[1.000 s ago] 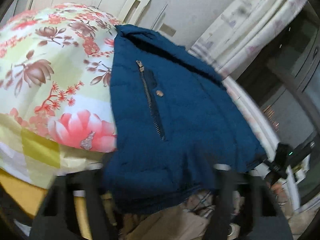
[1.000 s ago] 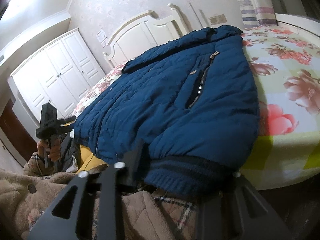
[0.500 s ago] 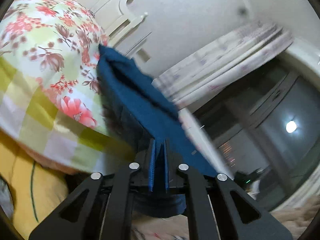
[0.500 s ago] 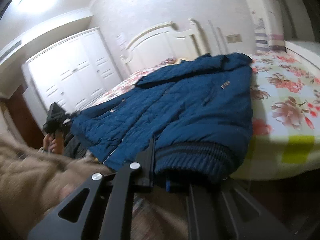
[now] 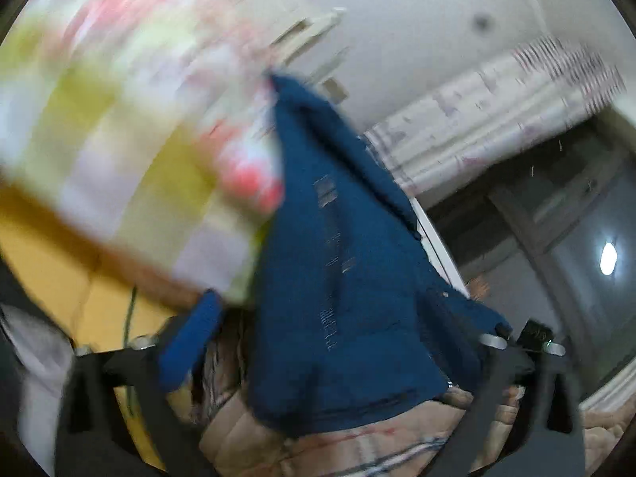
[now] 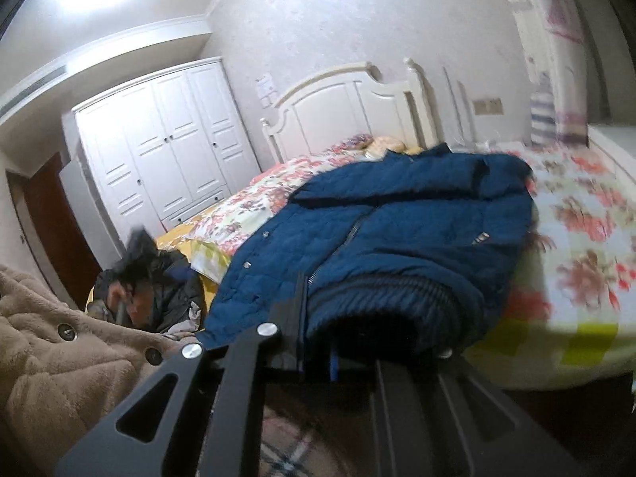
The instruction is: Fold large clothes
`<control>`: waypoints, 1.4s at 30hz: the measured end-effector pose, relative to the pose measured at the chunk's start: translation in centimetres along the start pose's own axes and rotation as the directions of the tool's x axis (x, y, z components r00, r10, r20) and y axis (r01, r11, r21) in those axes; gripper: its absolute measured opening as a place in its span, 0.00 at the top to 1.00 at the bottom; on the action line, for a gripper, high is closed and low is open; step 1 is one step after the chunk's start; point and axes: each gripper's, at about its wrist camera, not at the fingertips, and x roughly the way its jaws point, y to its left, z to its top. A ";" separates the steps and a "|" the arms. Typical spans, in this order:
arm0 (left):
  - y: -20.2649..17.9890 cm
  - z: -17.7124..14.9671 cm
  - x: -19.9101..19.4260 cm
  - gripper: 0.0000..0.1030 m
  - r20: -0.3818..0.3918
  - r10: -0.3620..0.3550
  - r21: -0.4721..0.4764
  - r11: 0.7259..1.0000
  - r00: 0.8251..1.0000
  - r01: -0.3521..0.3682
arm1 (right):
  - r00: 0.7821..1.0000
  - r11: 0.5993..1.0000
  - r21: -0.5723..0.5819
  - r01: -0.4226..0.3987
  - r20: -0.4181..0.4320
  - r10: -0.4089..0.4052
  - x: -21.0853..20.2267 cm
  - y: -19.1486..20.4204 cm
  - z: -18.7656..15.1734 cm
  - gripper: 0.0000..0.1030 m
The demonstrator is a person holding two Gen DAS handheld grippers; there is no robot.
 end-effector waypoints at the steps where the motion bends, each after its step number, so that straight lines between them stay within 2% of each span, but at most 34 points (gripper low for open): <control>1: 2.2 -1.0 0.8 0.04 -0.027 -0.031 -0.076 0.997 0.999 0.029 | 1.000 1.000 0.011 0.002 -0.004 -0.002 0.0 -0.2 -0.2 0.92; 3: 4.8 -2.5 1.8 0.04 -0.044 -0.098 -0.156 0.984 0.994 0.091 | 1.000 1.000 0.023 0.003 -0.010 -0.002 0.1 -0.6 -0.7 0.92; 5: 5.7 -3.5 3.1 0.04 -0.084 -0.161 -0.165 0.975 0.983 0.146 | 1.000 1.000 0.025 0.000 -0.010 0.001 0.3 -0.8 -0.7 0.92; 7: 5.9 -3.8 5.2 0.04 -0.122 -0.183 -0.152 0.975 0.976 0.163 | 1.000 1.000 0.029 -0.008 -0.007 0.008 0.4 -1.0 -0.8 0.92; 9: 5.4 -3.9 7.6 0.04 -0.162 -0.238 -0.148 0.965 0.958 0.215 | 1.000 0.999 0.033 -0.011 -0.007 0.011 0.6 -1.2 -0.9 0.92; 11: 3.5 -4.2 10.6 0.04 -0.258 -0.315 -0.121 0.948 0.913 0.293 | 1.000 0.999 0.038 -0.007 -0.015 0.008 0.7 -1.3 -1.1 0.92; 12: 2.6 -4.3 11.6 0.06 -0.285 -0.306 -0.084 0.952 0.908 0.294 | 1.000 0.999 0.039 -0.003 -0.018 0.004 0.7 -1.3 -1.3 0.92; 13: 1.5 -4.4 12.1 0.11 -0.305 -0.291 -0.032 0.955 0.907 0.296 | 1.000 0.999 0.041 0.000 -0.020 0.001 0.6 -1.4 -1.4 0.92; 14: 0.3 -4.4 11.8 0.37 -0.305 -0.285 0.014 0.953 0.909 0.304 | 1.000 0.999 0.045 0.003 -0.020 -0.002 0.5 -1.5 -1.5 0.92; 15: -0.3 -4.3 11.3 0.71 -0.285 -0.283 0.027 0.953 0.916 0.303 | 1.000 0.999 0.047 0.006 -0.020 -0.005 0.3 -1.5 -1.6 0.92; 17: -1.6 -3.7 8.6 0.92 -0.189 -0.314 0.049 0.943 0.930 0.329 | 1.000 0.999 0.040 0.011 -0.015 -0.011 -0.1 -1.4 -1.8 0.92; 20: -4.9 -3.2 2.9 0.93 -0.044 -0.378 0.121 0.917 0.925 0.381 | 1.000 0.999 0.031 -0.018 0.025 0.017 -0.8 -0.7 -1.8 0.92; 23: -9.3 -1.6 0.8 0.93 0.002 -0.402 0.207 0.896 0.916 0.393 | 0.995 0.999 0.009 -0.045 0.087 0.044 -1.9 0.4 -0.7 0.92; 25: -10.6 0.7 1.1 0.93 0.028 -0.441 0.189 0.884 0.897 0.428 | 0.990 0.999 0.019 -0.039 0.138 0.036 -2.1 0.2 0.9 0.92; 27: -11.1 5.5 2.7 0.93 0.087 -0.494 0.088 0.869 0.865 0.487 | 0.982 0.997 0.076 -0.017 0.190 0.002 -1.8 -1.3 4.0 0.92; 28: -11.1 7.0 3.3 0.93 0.105 -0.500 0.053 0.866 0.859 0.498 | 0.976 0.994 0.111 -0.015 0.215 -0.009 -1.4 -2.3 5.5 0.92; 30: -11.4 12.1 6.2 0.93 0.139 -0.479 -0.029 0.873 0.867 0.487 | 0.966 0.982 0.187 0.002 0.253 -0.050 0.1 -5.1 9.7 0.92; 32: -11.8 16.6 9.5 0.92 0.140 -0.404 -0.055 0.909 0.904 0.414 | 0.966 0.976 0.209 0.060 0.236 -0.110 2.5 -7.2 13.5 0.92; 33: -12.3 19.3 12.4 0.92 0.130 -0.336 -0.070 0.935 0.933 0.347 | 0.966 0.969 0.227 0.094 0.214 -0.144 4.2 -8.3 15.3 0.92; 35: -11.9 22.5 16.6 0.92 0.118 -0.233 -0.117 0.962 0.965 0.247 | 0.967 0.942 0.297 0.154 0.151 -0.205 8.2 -11.6 18.3 0.91; 37: -10.0 25.0 19.4 0.90 0.101 -0.149 -0.176 0.970 0.984 0.166 | 0.969 0.910 0.369 0.189 0.078 -0.233 12.1 -15.0 19.9 0.90; 38: -8.8 25.9 21.3 0.89 0.073 -0.099 -0.218 0.969 0.992 0.113 | 0.970 0.877 0.427 0.219 0.001 -0.243 14.8 -17.8 20.3 0.87; 39: -7.5 26.1 22.6 0.88 0.047 -0.066 -0.248 0.966 0.997 0.075 | 0.968 0.848 0.472 0.242 -0.055 -0.246 16.6 -19.5 20.2 0.85; 41: -4.2 26.7 25.5 0.88 -0.052 0.006 -0.336 0.942 0.999 -0.024 | 0.963 0.784 0.559 0.270 -0.172 -0.209 19.8 -22.7 19.2 0.82; 42: -3.4 27.1 26.0 0.88 -0.075 -0.007 -0.361 0.932 0.997 -0.021 | 0.963 0.761 0.592 0.266 -0.202 -0.179 20.7 -24.0 18.5 0.82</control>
